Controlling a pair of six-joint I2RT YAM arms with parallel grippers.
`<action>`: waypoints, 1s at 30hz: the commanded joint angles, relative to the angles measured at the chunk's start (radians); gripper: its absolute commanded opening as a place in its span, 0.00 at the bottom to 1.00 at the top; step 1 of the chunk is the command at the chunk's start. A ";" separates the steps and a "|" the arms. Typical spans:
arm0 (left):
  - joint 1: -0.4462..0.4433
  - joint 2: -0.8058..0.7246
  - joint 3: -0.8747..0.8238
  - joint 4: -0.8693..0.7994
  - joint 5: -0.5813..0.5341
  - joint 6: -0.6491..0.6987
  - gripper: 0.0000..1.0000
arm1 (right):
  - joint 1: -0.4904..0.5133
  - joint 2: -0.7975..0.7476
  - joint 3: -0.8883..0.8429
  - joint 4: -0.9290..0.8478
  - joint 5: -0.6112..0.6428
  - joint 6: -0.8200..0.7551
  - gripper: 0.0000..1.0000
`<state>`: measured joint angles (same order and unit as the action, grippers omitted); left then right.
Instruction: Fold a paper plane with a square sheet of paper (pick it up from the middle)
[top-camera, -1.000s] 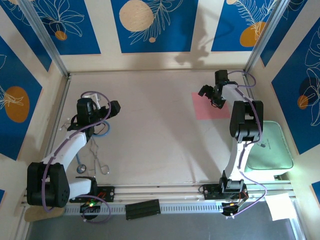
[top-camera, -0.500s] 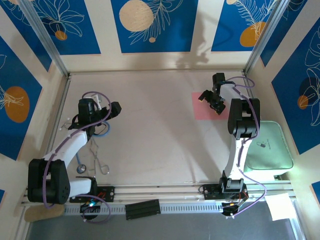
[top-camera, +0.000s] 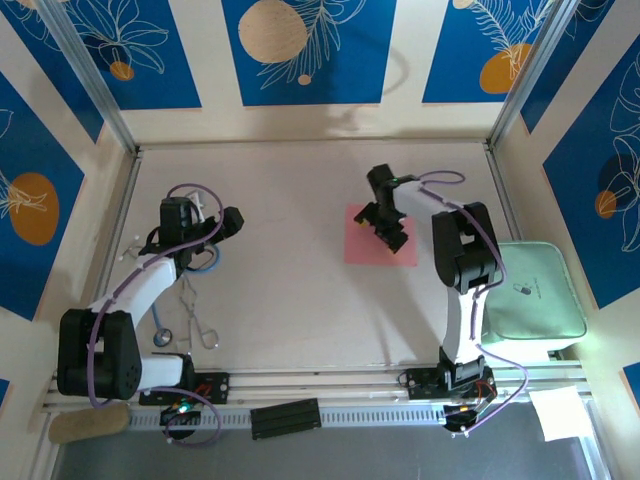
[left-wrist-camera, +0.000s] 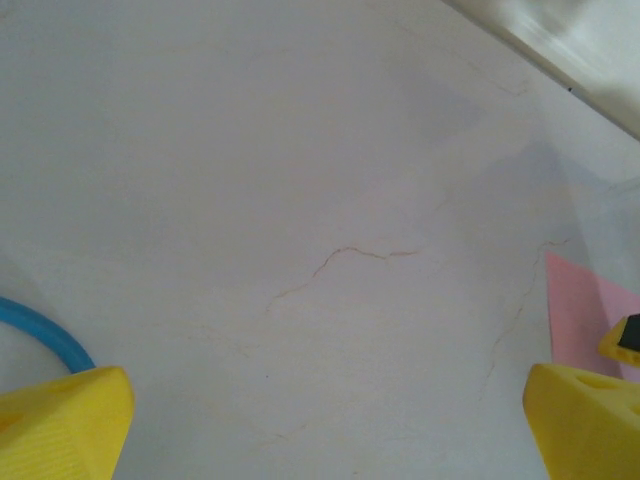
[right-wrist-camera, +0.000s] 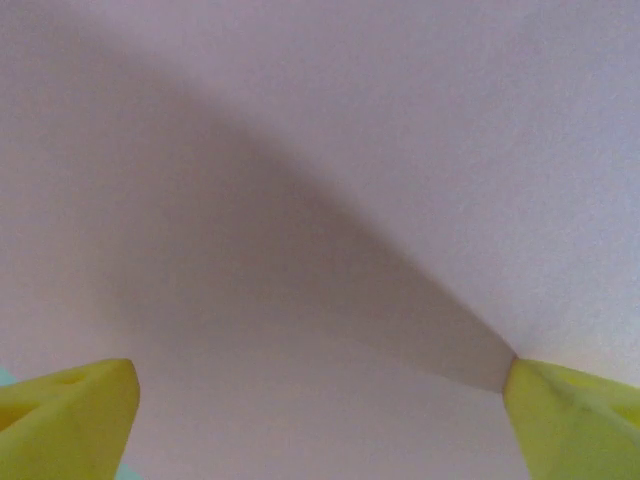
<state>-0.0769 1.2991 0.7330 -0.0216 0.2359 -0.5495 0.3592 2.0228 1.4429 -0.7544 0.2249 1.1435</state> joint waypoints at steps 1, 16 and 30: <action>-0.005 0.010 0.045 -0.050 0.015 -0.012 1.00 | 0.089 -0.050 -0.029 -0.042 0.009 0.226 0.92; -0.022 0.049 0.151 -0.230 0.005 -0.004 0.99 | 0.301 -0.063 -0.004 0.086 -0.123 0.398 0.87; -0.105 0.175 0.246 -0.292 0.033 -0.008 0.99 | 0.040 -0.072 -0.060 0.206 -0.152 -0.324 0.89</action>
<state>-0.1520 1.4494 0.9253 -0.2718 0.2462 -0.5526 0.4133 1.9018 1.3937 -0.5537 0.1333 1.0405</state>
